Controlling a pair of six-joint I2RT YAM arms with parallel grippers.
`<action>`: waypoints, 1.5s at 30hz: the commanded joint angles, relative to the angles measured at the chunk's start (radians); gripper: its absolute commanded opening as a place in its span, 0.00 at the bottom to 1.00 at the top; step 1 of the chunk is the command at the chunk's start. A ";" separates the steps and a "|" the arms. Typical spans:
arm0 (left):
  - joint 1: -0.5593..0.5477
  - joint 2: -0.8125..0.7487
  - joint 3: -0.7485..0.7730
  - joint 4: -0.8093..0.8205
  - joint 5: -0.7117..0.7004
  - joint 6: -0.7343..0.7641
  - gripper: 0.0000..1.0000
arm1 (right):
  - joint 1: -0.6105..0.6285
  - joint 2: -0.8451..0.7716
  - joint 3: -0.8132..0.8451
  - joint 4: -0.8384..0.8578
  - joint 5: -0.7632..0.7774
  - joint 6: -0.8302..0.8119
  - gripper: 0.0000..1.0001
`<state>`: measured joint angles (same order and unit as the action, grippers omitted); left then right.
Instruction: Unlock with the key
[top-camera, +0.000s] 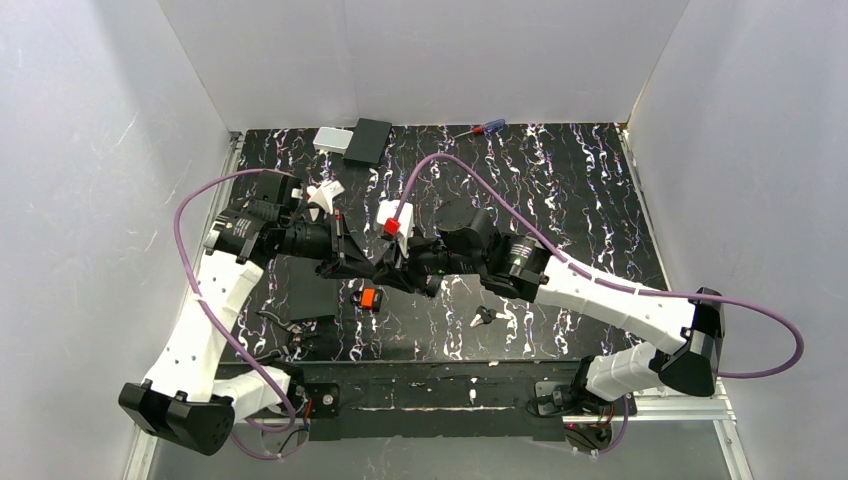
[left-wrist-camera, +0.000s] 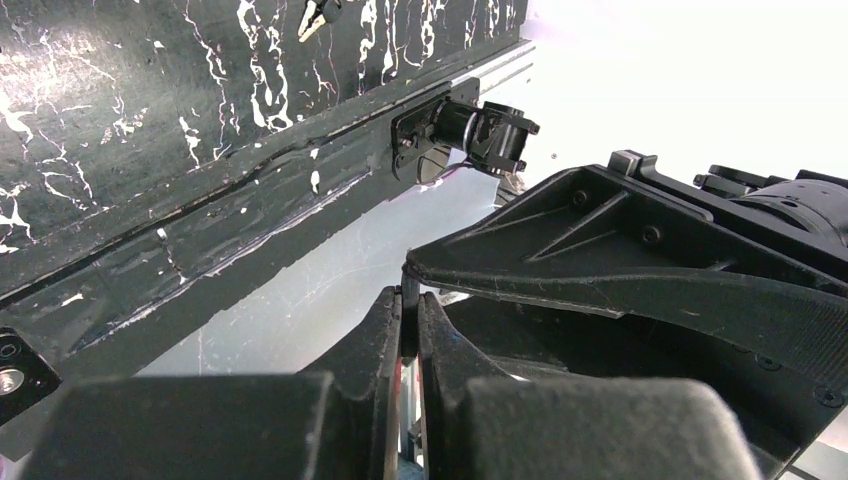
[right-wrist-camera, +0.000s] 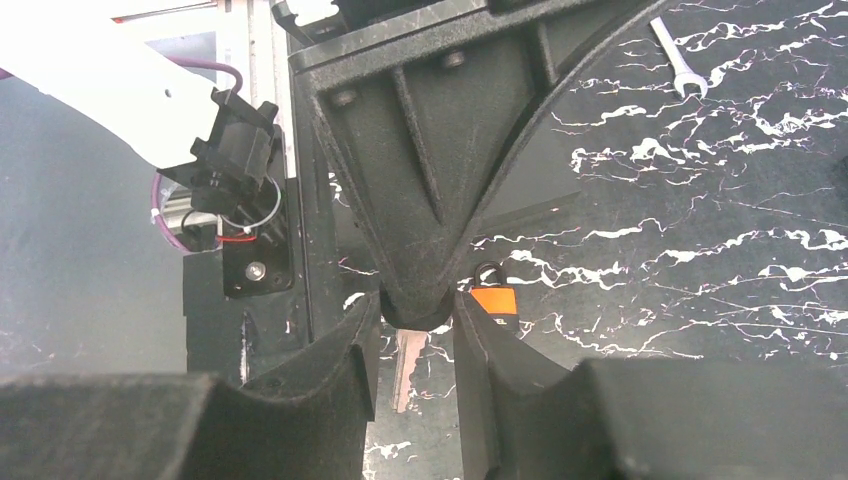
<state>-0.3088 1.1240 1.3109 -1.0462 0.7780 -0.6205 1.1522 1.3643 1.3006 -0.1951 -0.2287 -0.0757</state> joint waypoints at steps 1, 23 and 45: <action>-0.005 -0.022 -0.014 0.002 0.047 -0.017 0.00 | 0.004 -0.001 0.043 0.086 0.024 -0.016 0.30; -0.005 -0.137 -0.031 0.108 0.000 -0.057 0.00 | -0.004 -0.179 0.062 -0.232 0.515 0.334 0.98; -0.005 -0.384 -0.119 0.150 -0.157 -0.006 0.00 | -0.085 -0.051 0.096 -0.421 0.281 0.274 0.98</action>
<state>-0.3107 0.7750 1.2163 -0.8619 0.6624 -0.6281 1.0687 1.3293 1.4212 -0.6651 0.0742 0.2676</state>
